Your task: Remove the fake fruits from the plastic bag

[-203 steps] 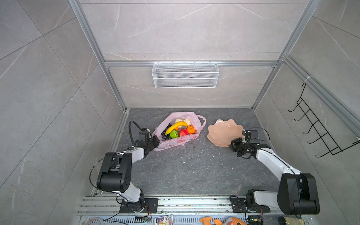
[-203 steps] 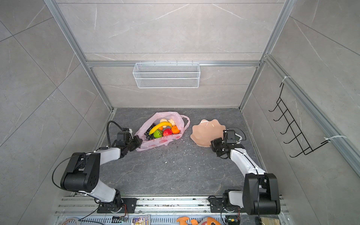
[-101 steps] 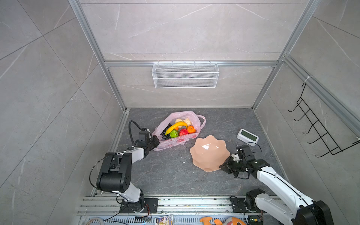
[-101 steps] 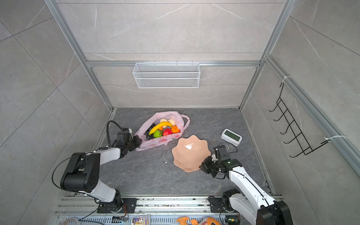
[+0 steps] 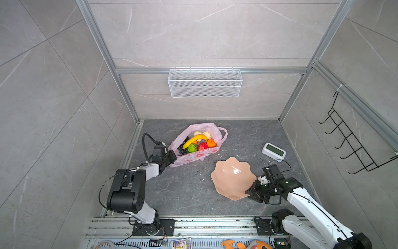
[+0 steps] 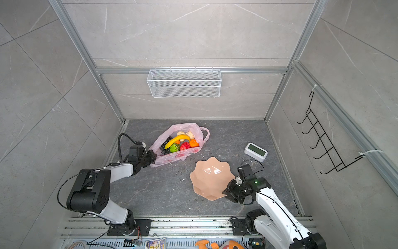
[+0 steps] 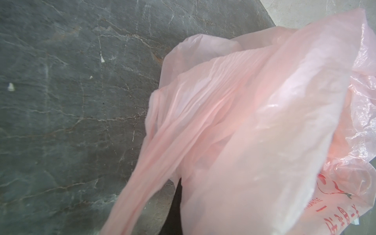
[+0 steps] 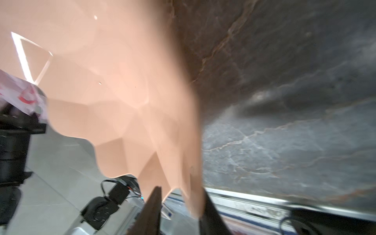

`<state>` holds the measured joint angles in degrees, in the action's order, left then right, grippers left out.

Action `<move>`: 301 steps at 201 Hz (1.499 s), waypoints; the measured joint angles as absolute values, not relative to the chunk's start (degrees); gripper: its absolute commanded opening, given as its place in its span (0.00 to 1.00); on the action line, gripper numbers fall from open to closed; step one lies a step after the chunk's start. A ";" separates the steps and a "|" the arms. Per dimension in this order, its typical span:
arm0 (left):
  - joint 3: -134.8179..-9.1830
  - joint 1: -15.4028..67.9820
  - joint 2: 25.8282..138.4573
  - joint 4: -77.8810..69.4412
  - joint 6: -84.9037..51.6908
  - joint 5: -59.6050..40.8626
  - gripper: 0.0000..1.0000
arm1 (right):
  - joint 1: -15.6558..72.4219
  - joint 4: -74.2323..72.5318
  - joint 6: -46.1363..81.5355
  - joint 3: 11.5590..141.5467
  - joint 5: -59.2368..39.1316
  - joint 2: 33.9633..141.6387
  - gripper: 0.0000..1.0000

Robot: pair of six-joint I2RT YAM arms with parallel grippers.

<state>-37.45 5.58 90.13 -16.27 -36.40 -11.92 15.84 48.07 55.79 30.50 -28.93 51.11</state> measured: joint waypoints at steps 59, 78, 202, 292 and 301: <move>-37.45 5.58 90.13 -16.27 -36.40 -11.94 0.04 | 15.90 54.65 52.27 40.99 -20.36 52.16 0.60; -37.45 5.58 90.13 -16.27 -36.40 -11.94 0.04 | 16.29 56.03 51.05 46.63 -16.19 53.52 0.62; -37.45 5.58 89.60 -16.25 -36.42 -12.12 0.05 | 23.62 35.20 40.40 92.58 -8.03 108.64 0.72; -37.45 5.58 89.60 -16.27 -36.42 -12.43 0.05 | 23.81 37.71 37.87 113.75 -12.49 130.32 0.38; -37.45 5.61 89.60 -16.25 -36.40 -12.34 0.05 | 23.92 38.33 37.30 113.75 -12.40 130.82 0.30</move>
<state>-37.45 5.61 89.60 -16.25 -36.40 -12.34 23.92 38.33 37.30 113.75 -12.40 130.82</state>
